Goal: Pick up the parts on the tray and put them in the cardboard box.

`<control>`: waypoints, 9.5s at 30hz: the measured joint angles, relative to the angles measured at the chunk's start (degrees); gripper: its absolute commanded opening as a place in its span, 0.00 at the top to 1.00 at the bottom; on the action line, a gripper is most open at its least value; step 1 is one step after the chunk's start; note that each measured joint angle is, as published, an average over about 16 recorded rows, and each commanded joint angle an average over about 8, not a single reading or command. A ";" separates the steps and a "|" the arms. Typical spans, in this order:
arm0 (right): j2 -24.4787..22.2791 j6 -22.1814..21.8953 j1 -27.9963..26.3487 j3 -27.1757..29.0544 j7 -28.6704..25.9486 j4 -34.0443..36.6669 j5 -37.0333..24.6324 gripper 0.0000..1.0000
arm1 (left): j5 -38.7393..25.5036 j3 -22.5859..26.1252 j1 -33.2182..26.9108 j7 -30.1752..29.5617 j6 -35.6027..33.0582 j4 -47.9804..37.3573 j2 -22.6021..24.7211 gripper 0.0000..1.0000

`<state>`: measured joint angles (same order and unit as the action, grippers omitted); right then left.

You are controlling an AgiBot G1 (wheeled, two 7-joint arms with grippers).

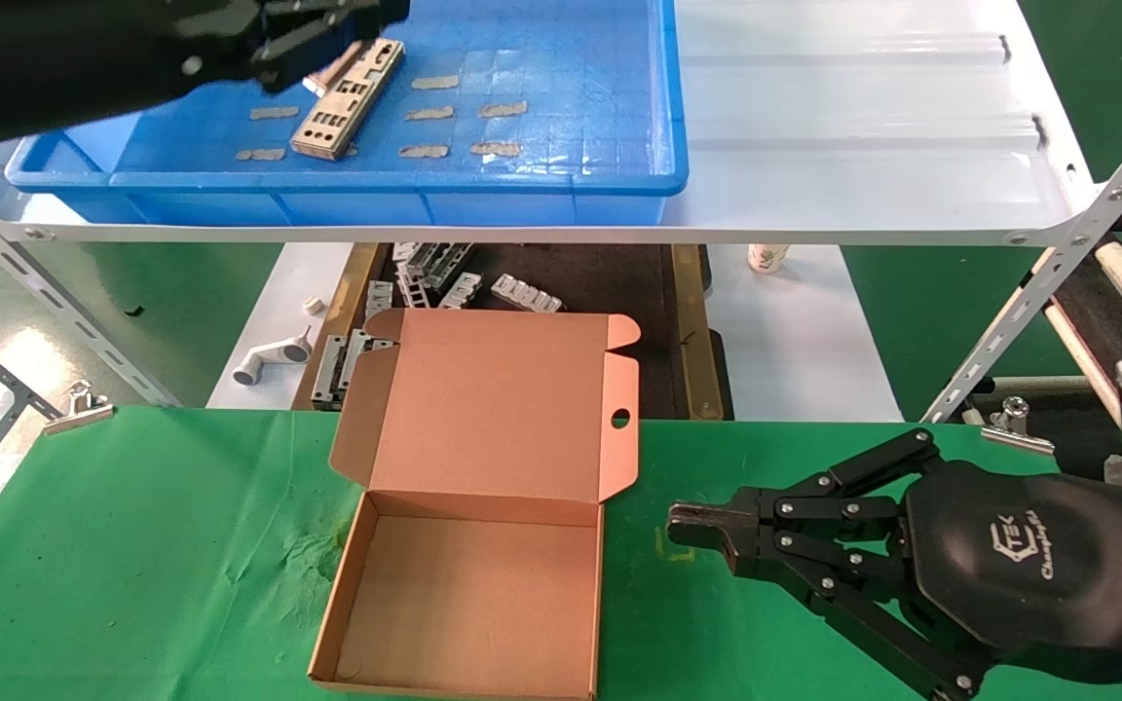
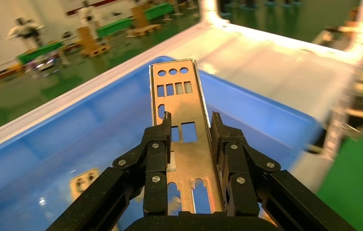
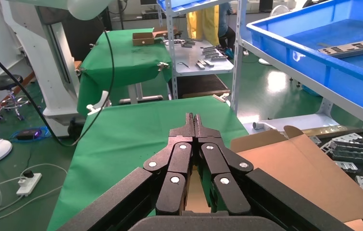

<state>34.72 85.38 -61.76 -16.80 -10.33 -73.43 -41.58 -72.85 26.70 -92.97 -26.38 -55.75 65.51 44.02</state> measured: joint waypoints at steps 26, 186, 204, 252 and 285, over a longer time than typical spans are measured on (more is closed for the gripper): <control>-0.03 -0.04 -0.02 -0.08 0.04 0.00 0.06 1.00 | 5.33 8.05 6.61 27.70 -32.25 3.86 -7.69 1.00; -0.21 -0.23 -0.09 -0.47 0.24 0.01 0.35 0.00 | 31.06 -10.74 31.47 15.62 -29.90 8.11 -9.04 0.00; -0.21 -0.23 -0.09 -0.47 0.24 0.01 0.35 0.00 | 30.93 -10.65 31.38 15.69 -29.95 7.99 -8.97 0.00; -0.21 -0.23 -0.09 -0.47 0.24 0.01 0.33 0.00 | 30.90 -10.60 31.34 15.71 -29.95 7.94 -8.95 0.00; -0.21 -0.23 -0.09 -0.47 0.24 0.01 0.32 0.00 | 30.90 -10.60 31.34 15.71 -29.95 7.94 -8.95 0.00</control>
<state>34.52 85.15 -61.85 -17.28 -10.09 -73.41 -41.26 -41.95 16.10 -61.63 -10.67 -85.69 73.45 35.06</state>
